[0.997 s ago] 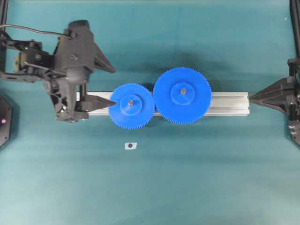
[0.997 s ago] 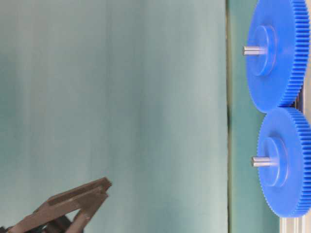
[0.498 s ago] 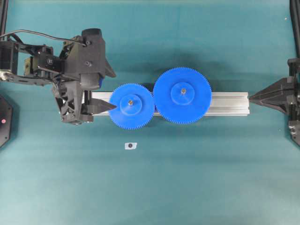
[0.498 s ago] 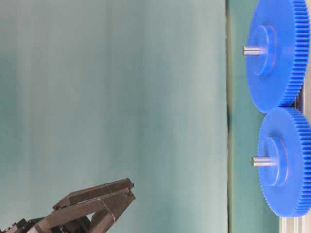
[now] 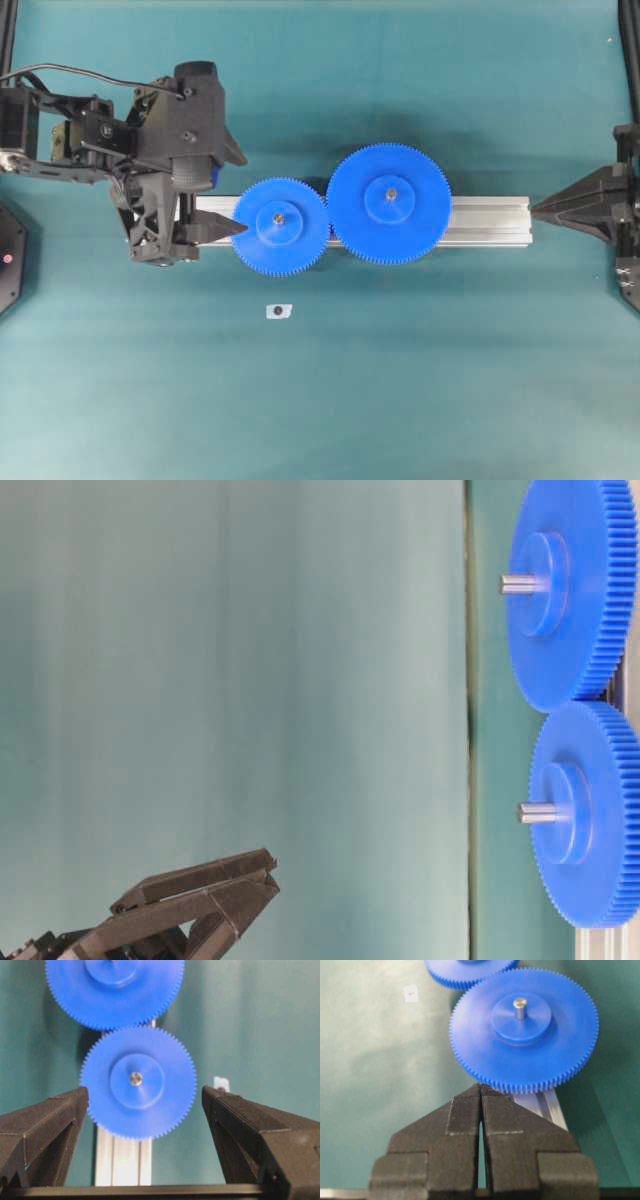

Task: Insert the small gear onto the shaft.

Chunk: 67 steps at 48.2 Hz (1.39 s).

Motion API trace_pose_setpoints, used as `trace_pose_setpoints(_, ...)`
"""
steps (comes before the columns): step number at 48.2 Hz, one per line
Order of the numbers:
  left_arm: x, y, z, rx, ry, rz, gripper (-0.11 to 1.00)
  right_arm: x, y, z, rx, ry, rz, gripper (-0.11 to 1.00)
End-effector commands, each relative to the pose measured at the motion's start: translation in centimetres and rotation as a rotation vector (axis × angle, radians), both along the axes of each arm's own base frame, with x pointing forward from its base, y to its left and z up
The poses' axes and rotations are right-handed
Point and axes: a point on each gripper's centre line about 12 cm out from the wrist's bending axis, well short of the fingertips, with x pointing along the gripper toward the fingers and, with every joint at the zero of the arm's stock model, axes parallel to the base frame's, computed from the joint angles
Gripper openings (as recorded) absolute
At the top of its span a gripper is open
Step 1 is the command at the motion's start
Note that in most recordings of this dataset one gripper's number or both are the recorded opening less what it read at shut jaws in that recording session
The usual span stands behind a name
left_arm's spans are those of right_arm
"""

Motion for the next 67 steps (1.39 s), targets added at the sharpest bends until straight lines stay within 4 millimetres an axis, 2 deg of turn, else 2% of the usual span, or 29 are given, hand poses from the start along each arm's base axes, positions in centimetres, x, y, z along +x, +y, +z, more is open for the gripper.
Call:
trace_pose_setpoints(1, 0.1, -0.1, 1.2, 0.003, -0.035, -0.003, 0.89, 0.2, 0.0, 0.4, 0.008, -0.014, -0.007, 0.01)
trace_pose_setpoints(44, -0.2, -0.1, 0.3, 0.002, -0.011, -0.003, 0.89, -0.8, 0.0, -0.6, 0.008, -0.021, -0.007, 0.01)
trace_pose_setpoints(67, -0.1, -0.1, -1.2, -0.020, 0.052, 0.018, 0.89, -0.9, 0.0, -0.8, 0.007, -0.016, -0.007, 0.01)
